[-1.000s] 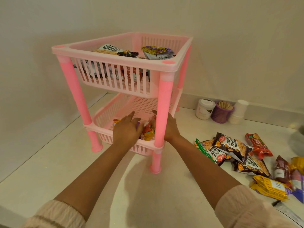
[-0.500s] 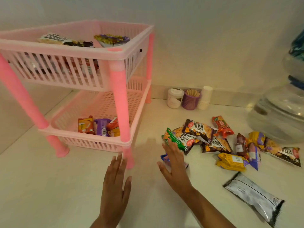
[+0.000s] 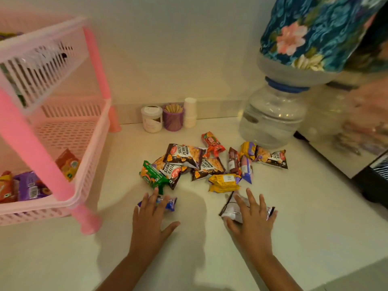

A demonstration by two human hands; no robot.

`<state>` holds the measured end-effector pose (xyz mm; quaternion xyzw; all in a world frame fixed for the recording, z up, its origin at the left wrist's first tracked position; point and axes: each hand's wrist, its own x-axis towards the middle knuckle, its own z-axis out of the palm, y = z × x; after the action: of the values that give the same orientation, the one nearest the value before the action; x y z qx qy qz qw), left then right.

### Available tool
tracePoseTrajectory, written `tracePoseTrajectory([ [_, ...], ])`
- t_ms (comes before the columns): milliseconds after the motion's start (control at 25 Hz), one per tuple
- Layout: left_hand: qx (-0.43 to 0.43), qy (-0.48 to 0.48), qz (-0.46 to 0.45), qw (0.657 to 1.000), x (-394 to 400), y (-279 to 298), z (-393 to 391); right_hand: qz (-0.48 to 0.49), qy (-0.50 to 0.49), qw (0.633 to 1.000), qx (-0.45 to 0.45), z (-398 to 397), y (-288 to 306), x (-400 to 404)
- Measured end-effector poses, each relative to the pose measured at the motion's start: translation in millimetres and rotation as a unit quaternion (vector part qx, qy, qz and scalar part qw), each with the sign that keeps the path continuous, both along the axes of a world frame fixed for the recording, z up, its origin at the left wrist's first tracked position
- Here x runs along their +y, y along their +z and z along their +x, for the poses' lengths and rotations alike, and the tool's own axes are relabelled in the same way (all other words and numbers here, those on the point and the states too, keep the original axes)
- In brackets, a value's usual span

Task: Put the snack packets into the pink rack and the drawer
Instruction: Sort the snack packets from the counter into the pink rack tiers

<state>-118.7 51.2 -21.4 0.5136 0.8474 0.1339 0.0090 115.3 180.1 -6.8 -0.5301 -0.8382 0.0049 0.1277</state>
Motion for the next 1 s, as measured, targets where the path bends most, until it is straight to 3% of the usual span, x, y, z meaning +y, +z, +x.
tracePoseTrajectory([
  [160,0.005,0.023,-0.032,0.999,15,-6,4,-0.033,-0.034,0.999,0.002,12,-16,2],
  [360,-0.01,0.016,0.014,1.0,11,-11,10,-0.03,-0.043,0.998,0.018,12,-16,3],
  [800,-0.022,-0.002,0.09,0.996,-3,-15,13,-0.008,0.03,0.991,0.133,9,-15,8],
  [1000,-0.029,0.002,0.171,0.985,-29,-16,17,0.002,0.123,0.977,0.175,-22,-5,-12],
])
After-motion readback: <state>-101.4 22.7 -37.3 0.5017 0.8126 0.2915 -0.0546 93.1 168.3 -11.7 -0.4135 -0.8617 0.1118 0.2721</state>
